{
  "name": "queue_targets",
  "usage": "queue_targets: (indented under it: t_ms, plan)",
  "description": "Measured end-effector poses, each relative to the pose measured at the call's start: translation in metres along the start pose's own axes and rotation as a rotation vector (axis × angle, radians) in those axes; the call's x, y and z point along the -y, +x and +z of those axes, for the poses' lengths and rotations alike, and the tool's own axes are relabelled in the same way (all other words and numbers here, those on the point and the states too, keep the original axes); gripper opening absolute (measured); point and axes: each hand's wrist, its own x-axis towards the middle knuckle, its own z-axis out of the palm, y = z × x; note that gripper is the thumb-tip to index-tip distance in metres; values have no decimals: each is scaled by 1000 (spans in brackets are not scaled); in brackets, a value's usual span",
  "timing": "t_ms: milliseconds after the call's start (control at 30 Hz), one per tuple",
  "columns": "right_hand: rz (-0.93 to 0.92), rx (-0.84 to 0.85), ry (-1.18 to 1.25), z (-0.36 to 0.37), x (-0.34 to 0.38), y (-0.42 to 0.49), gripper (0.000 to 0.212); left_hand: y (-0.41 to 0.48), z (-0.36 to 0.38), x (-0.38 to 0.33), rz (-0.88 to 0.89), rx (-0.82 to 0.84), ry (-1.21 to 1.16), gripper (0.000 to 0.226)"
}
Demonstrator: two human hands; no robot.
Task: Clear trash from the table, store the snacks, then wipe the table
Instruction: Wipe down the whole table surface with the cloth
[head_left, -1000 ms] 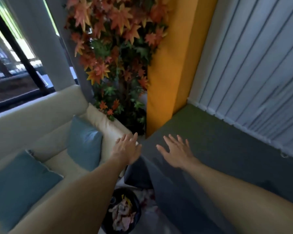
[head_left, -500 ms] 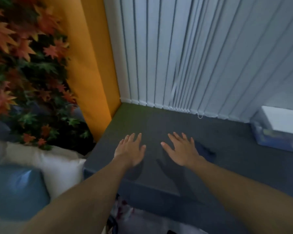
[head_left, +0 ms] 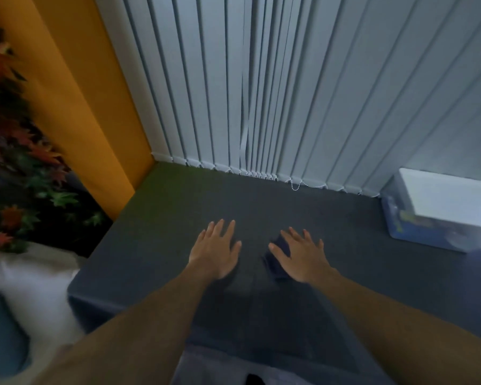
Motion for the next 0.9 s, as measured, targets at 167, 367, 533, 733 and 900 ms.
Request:
queue_targets:
  t_ms: [167, 367, 533, 733, 900]
  plan:
    - [32, 124, 10, 19, -17, 16, 76, 13, 24, -4, -21, 57, -37, 65]
    - [102, 225, 0, 61, -28, 37, 74, 33, 47, 10, -15, 85, -50, 65]
    - [133, 133, -84, 84, -24, 47, 56, 48, 53, 39, -36, 103, -93, 66]
    - [-18, -58, 120, 96, 12, 85, 44, 65, 45, 98, -104, 81, -119, 66]
    - [-217, -173, 236, 107, 90, 140, 41, 78, 40, 163, -208, 32, -128, 67]
